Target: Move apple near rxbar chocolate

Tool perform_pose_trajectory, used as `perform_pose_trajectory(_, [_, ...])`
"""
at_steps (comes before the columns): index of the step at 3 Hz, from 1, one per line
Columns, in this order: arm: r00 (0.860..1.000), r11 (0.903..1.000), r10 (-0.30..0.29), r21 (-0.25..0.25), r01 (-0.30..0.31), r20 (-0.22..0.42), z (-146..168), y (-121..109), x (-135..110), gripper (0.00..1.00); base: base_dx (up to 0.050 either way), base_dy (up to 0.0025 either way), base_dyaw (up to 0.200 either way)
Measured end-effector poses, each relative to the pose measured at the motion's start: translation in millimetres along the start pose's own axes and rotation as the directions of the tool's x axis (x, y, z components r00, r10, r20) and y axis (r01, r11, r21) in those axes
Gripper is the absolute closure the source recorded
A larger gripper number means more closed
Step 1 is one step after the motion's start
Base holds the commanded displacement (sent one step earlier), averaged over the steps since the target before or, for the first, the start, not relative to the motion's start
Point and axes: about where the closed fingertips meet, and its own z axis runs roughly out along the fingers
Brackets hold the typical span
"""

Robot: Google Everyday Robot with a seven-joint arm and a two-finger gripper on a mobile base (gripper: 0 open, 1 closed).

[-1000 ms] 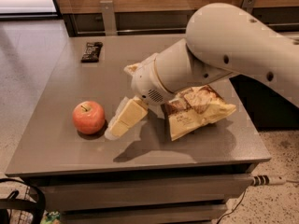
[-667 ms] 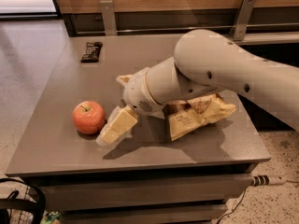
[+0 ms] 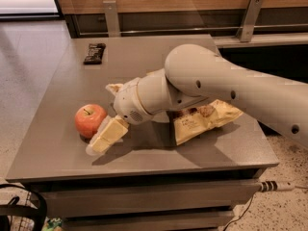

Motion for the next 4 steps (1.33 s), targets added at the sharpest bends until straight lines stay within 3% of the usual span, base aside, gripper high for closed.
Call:
perform_pose_trajectory(1, [0.999, 0.9997, -0.002, -0.024, 0.002, 0.032, 10.9, 4.4, -4.5, 0.00, 0.000, 0.00000, 0.000])
perform_pose_trajectory(2, [0.999, 0.9996, -0.005, -0.027, 0.006, 0.034, 12.0, 6.0, -6.5, 0.15, 0.000, 0.00000, 0.000])
perform_pose_trajectory(3, [0.999, 0.9995, -0.011, -0.028, 0.012, 0.033, 12.4, 8.0, -9.1, 0.46, 0.000, 0.00000, 0.000])
perform_pose_trajectory(4, [0.999, 0.9995, -0.015, -0.029, 0.016, 0.032, 12.6, 9.2, -10.8, 0.69, 0.000, 0.00000, 0.000])
